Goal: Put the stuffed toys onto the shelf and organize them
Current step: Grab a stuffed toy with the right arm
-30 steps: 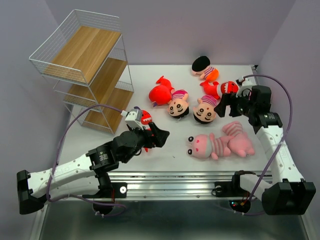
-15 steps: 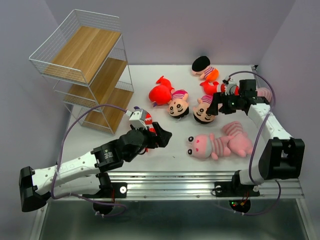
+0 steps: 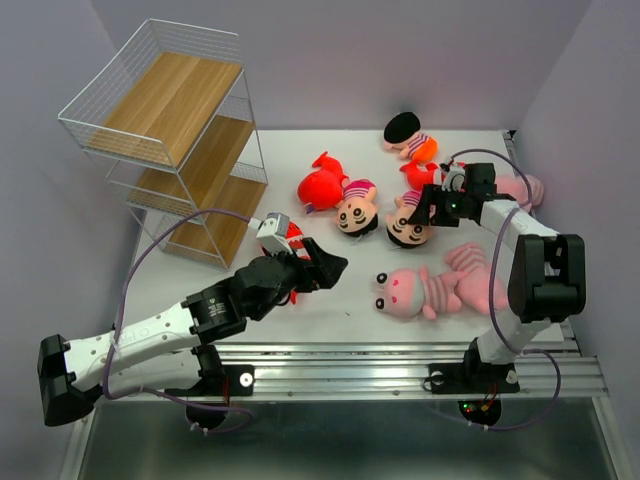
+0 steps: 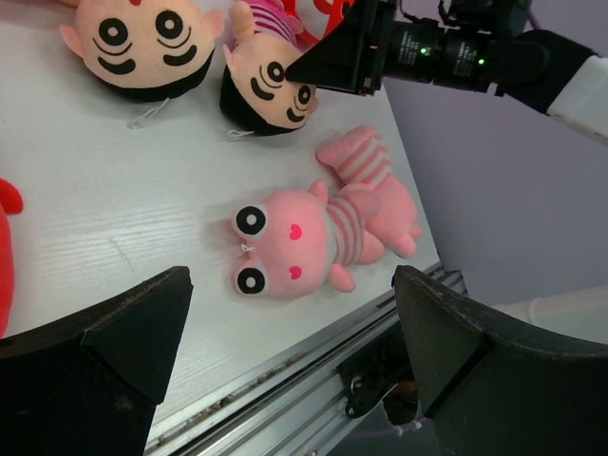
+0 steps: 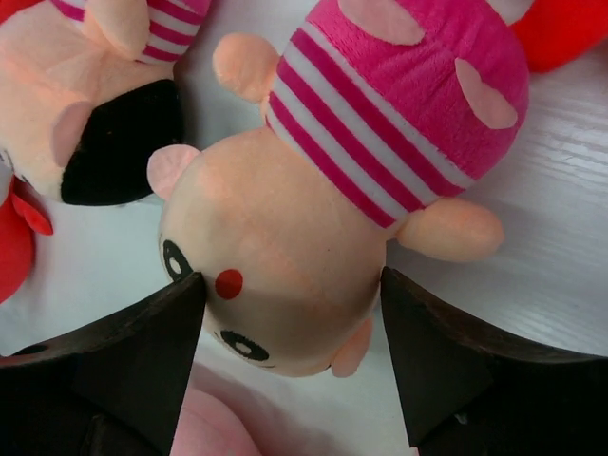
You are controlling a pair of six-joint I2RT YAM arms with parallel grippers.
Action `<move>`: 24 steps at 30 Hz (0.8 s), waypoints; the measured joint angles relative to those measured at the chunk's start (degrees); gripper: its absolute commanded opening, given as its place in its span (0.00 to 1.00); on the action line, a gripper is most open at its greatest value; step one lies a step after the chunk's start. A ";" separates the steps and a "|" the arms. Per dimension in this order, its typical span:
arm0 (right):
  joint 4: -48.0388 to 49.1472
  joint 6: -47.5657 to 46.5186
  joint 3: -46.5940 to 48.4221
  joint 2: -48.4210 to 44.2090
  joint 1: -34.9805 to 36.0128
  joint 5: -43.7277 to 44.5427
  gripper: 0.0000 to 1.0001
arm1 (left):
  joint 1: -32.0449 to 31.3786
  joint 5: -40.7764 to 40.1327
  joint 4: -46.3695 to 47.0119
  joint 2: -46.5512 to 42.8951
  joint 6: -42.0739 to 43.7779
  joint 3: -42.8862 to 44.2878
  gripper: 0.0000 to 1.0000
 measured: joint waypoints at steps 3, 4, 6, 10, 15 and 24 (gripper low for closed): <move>1.62 0.15 -0.50 2.47 0.02 -0.94 0.46 | 0.42 0.57 1.01 -0.02 -0.37 0.00 0.99; 2.16 0.07 -0.50 3.06 0.00 -1.33 0.38 | 0.46 0.72 1.22 -0.02 -0.46 -0.04 0.99; 3.02 -0.37 -0.52 3.45 0.00 -2.05 0.18 | 0.70 1.31 1.75 -0.07 -0.61 -0.33 0.99; 3.63 -2.10 -0.52 3.61 0.00 -4.04 0.05 | 1.38 3.19 2.47 -0.04 -0.74 -0.96 0.99; 2.43 -9.22 -0.59 2.71 0.00 -7.37 0.05 | 2.29 5.49 2.95 0.39 -0.72 -1.14 0.99; -19.76 -42.01 7.48 -5.62 0.02 -16.81 0.08 | 6.25 10.64 3.82 2.03 1.25 -0.96 0.99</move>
